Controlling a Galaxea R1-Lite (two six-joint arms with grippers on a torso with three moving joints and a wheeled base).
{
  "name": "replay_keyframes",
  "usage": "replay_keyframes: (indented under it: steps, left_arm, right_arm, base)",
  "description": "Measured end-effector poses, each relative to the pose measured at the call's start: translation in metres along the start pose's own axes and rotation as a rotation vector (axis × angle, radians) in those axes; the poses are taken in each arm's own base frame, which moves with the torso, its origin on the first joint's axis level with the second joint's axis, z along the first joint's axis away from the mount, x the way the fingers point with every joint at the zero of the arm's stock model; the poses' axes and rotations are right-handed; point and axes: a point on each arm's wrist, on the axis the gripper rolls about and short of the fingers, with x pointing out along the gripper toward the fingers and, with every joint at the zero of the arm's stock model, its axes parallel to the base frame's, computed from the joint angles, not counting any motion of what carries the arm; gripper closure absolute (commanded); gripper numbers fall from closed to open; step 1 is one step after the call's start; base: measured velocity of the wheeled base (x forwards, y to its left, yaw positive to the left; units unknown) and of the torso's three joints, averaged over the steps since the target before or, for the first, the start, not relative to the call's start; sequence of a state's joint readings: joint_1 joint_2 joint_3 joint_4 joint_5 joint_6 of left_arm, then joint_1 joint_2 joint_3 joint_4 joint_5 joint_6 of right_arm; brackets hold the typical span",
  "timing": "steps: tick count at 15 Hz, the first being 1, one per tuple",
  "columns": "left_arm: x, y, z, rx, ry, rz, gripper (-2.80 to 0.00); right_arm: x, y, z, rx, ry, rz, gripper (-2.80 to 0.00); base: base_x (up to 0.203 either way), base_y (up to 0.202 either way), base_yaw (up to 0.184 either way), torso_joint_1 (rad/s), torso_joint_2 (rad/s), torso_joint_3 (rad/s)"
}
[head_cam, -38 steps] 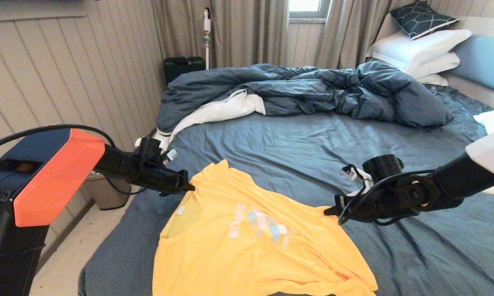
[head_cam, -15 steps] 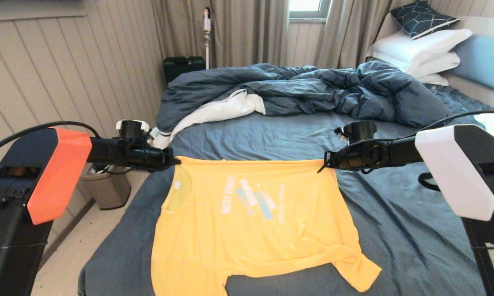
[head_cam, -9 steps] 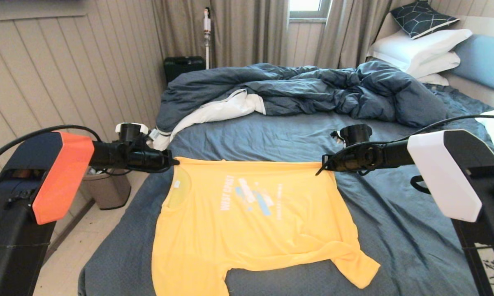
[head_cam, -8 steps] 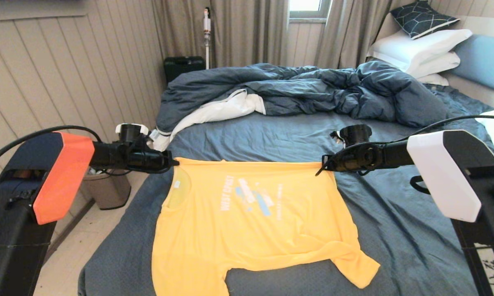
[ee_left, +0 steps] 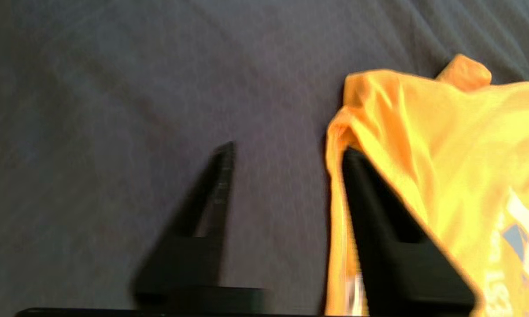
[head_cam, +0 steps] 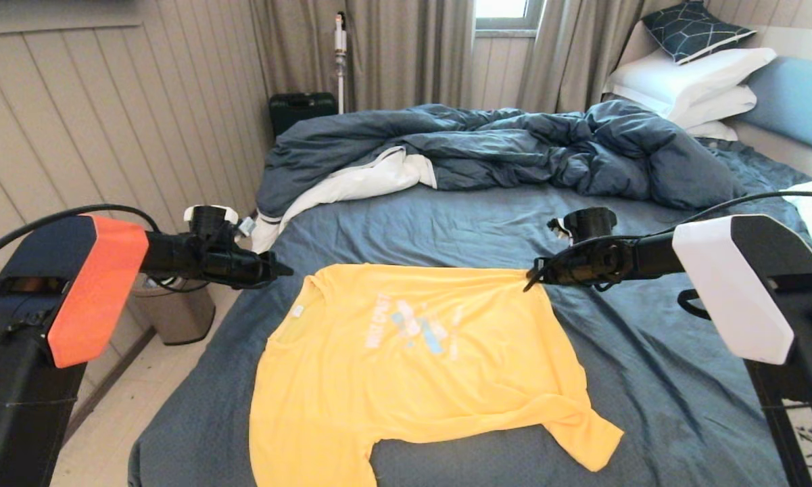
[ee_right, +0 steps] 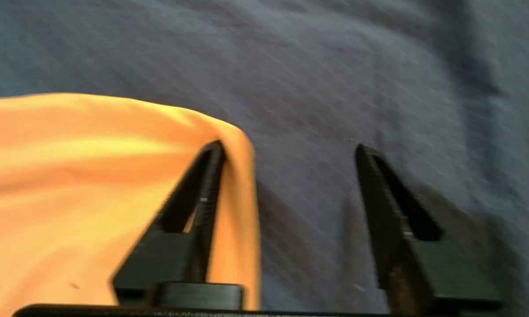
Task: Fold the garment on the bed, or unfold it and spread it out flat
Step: Unford the yellow T-shirt
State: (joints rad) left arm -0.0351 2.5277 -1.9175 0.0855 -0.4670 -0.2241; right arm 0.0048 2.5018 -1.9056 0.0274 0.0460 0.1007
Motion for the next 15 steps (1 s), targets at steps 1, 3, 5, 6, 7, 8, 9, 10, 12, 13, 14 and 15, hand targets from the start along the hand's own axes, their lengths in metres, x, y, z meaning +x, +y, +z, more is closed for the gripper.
replay_keyframes:
  steps: [1,3,5,6,7,8,9,10,12,13,14,15]
  left_arm:
    - [-0.005,0.000,0.000,-0.011,0.014,0.006,-2.80]
    - [-0.015,-0.002,-0.001,-0.029,0.039,0.014,-2.80]
    - [-0.027,-0.006,-0.004,-0.041,0.055,0.017,-2.80]
    - [-0.033,-0.008,-0.006,-0.046,0.064,0.017,-2.80]
    - [-0.040,-0.011,-0.008,-0.051,0.070,0.019,-2.80]
    - [-0.048,-0.015,-0.010,-0.054,0.074,0.019,-2.80]
    - [-0.056,-0.019,-0.012,-0.057,0.077,0.019,-2.80]
    - [-0.066,-0.023,-0.015,-0.062,0.084,0.020,-2.80]
    - [-0.084,-0.030,-0.025,-0.077,0.108,0.024,0.00]
    - [-0.092,-0.034,-0.032,-0.088,0.126,0.024,0.00]
    - [-0.101,-0.037,-0.039,-0.100,0.144,0.021,0.00]
    - [-0.108,-0.039,-0.048,-0.112,0.165,0.021,0.00]
  right_arm:
    - [-0.002,-0.002,-0.001,0.004,0.007,-0.004,-2.80]
    - [-0.009,-0.008,-0.003,0.012,0.022,0.000,-2.80]
    - [-0.016,-0.015,-0.002,0.027,0.029,0.003,-2.80]
    - [-0.020,-0.019,-0.003,0.035,0.034,0.000,-2.80]
    - [-0.025,-0.022,-0.003,0.041,0.040,0.003,-2.80]
    - [-0.033,-0.023,-0.002,0.047,0.041,0.016,-2.80]
    - [-0.041,-0.026,-0.001,0.056,0.044,0.031,-0.47]
    - [-0.052,-0.028,0.000,0.065,0.049,0.048,0.00]
    - [-0.076,-0.030,-0.006,0.084,0.079,0.078,0.00]
    - [-0.087,-0.029,-0.013,0.092,0.106,0.098,0.00]
    - [-0.100,-0.027,-0.020,0.101,0.132,0.127,0.00]
    - [-0.113,-0.024,-0.027,0.111,0.159,0.157,0.00]
  base:
    - [0.000,0.000,0.000,0.000,0.00,0.000]
    - [0.000,0.000,0.000,0.000,0.00,0.000]
    - [0.000,0.000,0.000,0.000,0.00,0.000]
    - [0.000,0.000,0.000,0.000,0.00,0.000]
    - [0.000,0.000,0.000,0.000,0.00,0.000]
    - [0.000,0.000,0.000,0.000,0.00,0.000]
    - [0.000,0.000,0.000,0.000,0.00,0.000]
    - [0.000,0.000,0.000,0.000,0.00,0.000]
    - [0.000,0.000,0.000,0.000,0.00,0.000]
    - [0.000,0.000,0.000,0.000,0.00,0.000]
    - [0.000,0.000,0.000,0.000,0.00,0.000]
    - [0.000,0.000,0.000,0.000,0.00,0.000]
